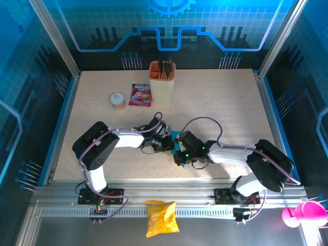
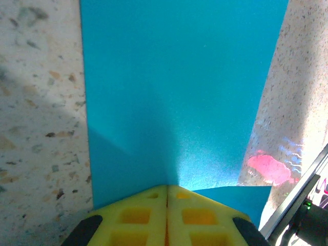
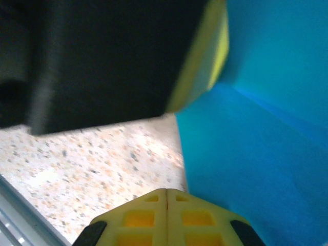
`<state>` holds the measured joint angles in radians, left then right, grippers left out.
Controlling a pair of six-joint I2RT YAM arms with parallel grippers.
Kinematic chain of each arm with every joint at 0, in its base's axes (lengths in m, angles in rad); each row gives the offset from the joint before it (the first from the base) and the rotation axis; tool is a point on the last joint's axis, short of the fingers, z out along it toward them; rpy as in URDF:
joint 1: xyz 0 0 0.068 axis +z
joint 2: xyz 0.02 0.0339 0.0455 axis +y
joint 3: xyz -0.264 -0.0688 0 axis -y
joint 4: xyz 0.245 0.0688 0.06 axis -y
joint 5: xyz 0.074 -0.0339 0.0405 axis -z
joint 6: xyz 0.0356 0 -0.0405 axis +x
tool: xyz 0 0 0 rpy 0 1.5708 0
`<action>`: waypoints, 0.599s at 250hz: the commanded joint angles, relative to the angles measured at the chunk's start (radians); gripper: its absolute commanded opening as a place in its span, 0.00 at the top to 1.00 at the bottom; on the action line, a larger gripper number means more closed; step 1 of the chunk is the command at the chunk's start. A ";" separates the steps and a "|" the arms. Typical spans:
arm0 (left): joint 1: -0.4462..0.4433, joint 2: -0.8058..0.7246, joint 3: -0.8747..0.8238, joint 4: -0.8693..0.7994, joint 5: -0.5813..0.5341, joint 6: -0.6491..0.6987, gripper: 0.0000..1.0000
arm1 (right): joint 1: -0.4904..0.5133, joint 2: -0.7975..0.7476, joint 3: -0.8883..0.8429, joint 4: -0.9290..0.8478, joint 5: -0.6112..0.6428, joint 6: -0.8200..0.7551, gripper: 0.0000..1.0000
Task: Fold a paper plane with a square sheet of paper (pick it up from the middle)
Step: Rotate the paper at the center of the table.
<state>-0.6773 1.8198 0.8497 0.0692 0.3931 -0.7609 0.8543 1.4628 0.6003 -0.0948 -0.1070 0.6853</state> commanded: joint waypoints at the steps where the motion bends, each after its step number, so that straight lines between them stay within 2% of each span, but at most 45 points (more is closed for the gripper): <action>1: 0.001 0.049 -0.024 -0.084 -0.072 0.005 0.92 | -0.008 -0.026 -0.047 0.026 -0.002 0.026 0.97; 95: 0.003 0.050 -0.034 -0.094 -0.094 0.003 0.93 | -0.015 -0.077 -0.185 0.120 -0.020 0.092 0.98; 150: 0.005 0.044 -0.044 -0.106 -0.121 -0.028 0.98 | -0.018 -0.132 -0.299 0.164 -0.009 0.177 0.98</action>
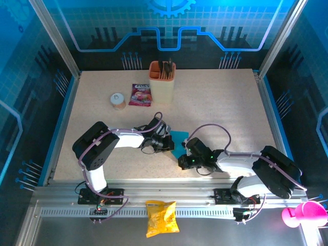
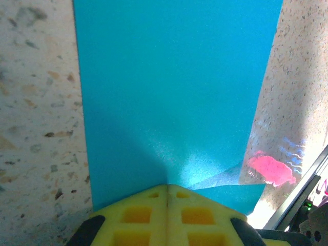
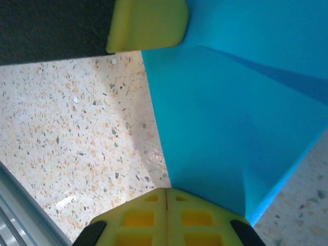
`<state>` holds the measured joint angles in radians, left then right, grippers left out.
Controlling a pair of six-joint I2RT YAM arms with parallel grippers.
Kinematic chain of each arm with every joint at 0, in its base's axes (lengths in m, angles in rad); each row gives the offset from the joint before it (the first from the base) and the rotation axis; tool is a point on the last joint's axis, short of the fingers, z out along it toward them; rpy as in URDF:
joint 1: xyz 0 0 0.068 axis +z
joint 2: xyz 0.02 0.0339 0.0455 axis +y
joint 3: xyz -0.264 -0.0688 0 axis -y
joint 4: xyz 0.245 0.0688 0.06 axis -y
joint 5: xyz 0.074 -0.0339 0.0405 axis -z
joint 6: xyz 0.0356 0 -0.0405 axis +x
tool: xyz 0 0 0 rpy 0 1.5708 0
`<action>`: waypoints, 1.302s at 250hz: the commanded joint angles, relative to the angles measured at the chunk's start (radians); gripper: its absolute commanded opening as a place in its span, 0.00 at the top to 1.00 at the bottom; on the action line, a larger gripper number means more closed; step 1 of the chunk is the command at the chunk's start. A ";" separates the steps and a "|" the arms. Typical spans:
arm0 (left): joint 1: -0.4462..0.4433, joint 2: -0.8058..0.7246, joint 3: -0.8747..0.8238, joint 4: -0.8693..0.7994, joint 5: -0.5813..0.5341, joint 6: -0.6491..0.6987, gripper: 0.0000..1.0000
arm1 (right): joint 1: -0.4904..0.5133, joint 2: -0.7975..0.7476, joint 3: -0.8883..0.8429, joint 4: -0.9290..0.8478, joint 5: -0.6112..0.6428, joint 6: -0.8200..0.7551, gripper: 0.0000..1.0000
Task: Fold a paper plane with a square sheet of paper (pick it up from the middle)
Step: Rotate the paper at the center of the table.
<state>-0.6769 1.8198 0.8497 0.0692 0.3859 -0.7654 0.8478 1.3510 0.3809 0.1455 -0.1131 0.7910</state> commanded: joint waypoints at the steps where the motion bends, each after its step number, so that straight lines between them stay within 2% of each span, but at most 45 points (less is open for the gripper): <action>1: 0.005 0.044 -0.044 -0.107 -0.114 -0.025 0.98 | -0.011 -0.021 -0.081 -0.076 -0.003 0.074 0.98; 59: 0.014 0.032 -0.074 -0.121 -0.177 -0.094 1.00 | -0.013 -0.071 -0.154 -0.110 0.038 0.166 0.98; 162: 0.040 -0.060 -0.164 -0.157 -0.312 -0.232 1.00 | -0.017 -0.040 -0.150 -0.144 0.047 0.187 1.00; 226: 0.063 -0.060 -0.201 -0.147 -0.352 -0.284 1.00 | -0.044 -0.163 -0.140 -0.317 0.097 0.202 0.99; 283: 0.063 -0.081 -0.237 -0.141 -0.383 -0.359 1.00 | -0.099 -0.329 -0.093 -0.455 0.090 0.166 0.98; 303: 0.063 -0.098 -0.255 -0.129 -0.387 -0.395 1.00 | -0.101 -0.375 -0.054 -0.467 0.082 0.159 0.97; 326: 0.061 -0.111 -0.272 -0.115 -0.385 -0.434 1.00 | -0.098 -0.392 -0.026 -0.404 0.041 0.158 0.97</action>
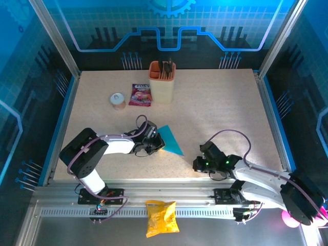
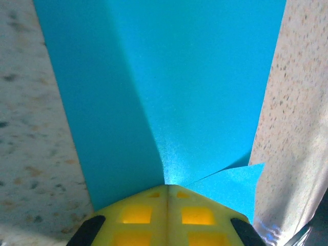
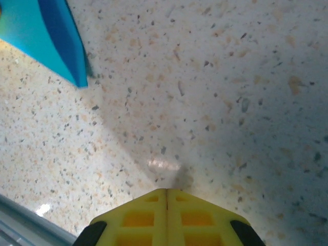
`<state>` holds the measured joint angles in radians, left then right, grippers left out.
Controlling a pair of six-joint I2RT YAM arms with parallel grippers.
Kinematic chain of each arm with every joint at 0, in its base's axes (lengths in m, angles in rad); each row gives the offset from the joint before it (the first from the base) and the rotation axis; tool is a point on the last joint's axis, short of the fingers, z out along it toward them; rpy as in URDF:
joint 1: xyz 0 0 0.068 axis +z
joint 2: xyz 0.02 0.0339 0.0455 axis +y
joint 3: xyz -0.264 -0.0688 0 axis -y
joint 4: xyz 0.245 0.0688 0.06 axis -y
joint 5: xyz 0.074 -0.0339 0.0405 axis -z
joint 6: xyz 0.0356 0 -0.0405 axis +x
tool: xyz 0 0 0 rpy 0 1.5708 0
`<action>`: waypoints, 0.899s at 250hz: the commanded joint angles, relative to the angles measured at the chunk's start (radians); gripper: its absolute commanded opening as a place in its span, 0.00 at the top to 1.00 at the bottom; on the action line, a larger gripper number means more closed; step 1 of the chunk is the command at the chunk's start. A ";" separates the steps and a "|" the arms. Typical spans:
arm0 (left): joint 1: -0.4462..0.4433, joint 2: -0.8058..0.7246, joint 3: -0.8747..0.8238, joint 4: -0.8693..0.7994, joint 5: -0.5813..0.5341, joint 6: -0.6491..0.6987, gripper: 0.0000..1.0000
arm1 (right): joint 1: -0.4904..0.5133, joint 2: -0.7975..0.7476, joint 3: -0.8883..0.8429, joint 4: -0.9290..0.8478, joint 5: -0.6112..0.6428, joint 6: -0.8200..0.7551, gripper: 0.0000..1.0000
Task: Fold a paper plane with a square sheet of paper (pick it up from the middle)
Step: Rotate the paper at the center of the table.
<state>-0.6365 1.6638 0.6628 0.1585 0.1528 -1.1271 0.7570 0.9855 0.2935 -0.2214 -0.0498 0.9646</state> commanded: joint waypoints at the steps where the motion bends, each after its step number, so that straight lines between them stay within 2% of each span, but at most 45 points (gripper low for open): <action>1: 0.020 0.044 -0.087 -0.203 -0.151 -0.073 1.00 | -0.007 -0.027 0.063 -0.034 -0.023 -0.016 0.97; 91: -0.045 -0.016 -0.106 -0.229 -0.181 -0.140 1.00 | 0.069 0.190 0.182 0.266 -0.022 -0.022 0.99; 164: -0.072 -0.026 -0.112 -0.242 -0.206 -0.166 1.00 | 0.097 0.297 0.131 0.534 0.033 0.052 1.00; 225: -0.077 -0.017 -0.107 -0.251 -0.210 -0.166 1.00 | 0.108 0.308 0.101 0.570 0.073 0.082 1.00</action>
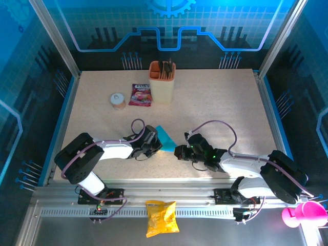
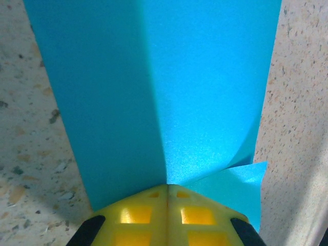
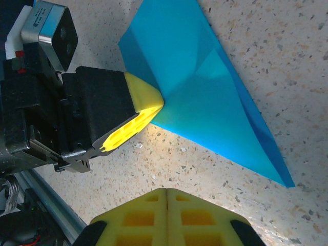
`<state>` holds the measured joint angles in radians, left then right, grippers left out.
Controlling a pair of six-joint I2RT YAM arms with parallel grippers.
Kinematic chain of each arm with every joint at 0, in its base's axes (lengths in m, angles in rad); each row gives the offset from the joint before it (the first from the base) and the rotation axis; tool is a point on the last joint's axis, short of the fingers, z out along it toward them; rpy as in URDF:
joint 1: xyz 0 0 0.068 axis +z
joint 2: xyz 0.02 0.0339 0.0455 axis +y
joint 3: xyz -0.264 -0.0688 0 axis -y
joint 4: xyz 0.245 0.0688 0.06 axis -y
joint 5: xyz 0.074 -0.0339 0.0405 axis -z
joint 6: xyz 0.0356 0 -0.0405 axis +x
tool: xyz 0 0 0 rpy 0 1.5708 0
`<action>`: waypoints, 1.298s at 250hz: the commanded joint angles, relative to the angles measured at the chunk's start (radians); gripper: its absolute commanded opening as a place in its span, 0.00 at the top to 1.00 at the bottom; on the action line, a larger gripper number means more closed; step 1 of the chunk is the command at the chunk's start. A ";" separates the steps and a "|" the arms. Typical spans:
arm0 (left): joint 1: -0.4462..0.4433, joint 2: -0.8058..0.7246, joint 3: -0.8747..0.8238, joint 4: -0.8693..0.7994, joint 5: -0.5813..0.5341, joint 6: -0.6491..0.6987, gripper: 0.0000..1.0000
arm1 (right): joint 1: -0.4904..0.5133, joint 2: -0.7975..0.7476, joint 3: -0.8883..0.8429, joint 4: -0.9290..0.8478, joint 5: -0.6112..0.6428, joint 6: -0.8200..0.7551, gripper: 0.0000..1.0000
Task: Fold a paper plane with a square sheet of paper (pick it up from the middle)
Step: Rotate the paper at the center of the table.
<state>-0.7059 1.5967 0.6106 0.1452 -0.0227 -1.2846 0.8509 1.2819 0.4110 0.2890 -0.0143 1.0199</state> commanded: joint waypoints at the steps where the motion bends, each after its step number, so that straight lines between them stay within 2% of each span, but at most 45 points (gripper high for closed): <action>1: -0.008 0.050 -0.055 -0.238 -0.034 -0.007 1.00 | 0.014 0.011 -0.017 0.060 0.037 0.026 1.00; 77: -0.007 0.058 -0.056 -0.236 -0.036 -0.005 1.00 | 0.003 0.067 0.025 0.041 0.051 0.003 1.00; 188: -0.007 0.059 -0.051 -0.244 -0.042 0.000 1.00 | -0.092 0.263 0.036 0.158 -0.017 -0.005 1.00; 263: -0.021 -0.065 0.043 -0.368 -0.092 0.113 1.00 | -0.107 0.371 -0.047 0.298 -0.071 0.075 1.00; 325: -0.091 -0.121 0.133 -0.392 -0.087 0.140 1.00 | -0.107 0.391 -0.039 0.240 -0.078 0.105 1.00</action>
<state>-0.7635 1.4979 0.6895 -0.1802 -0.0944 -1.1782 0.7380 1.5890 0.3717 0.6075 -0.0883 1.0996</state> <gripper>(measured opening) 0.056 0.048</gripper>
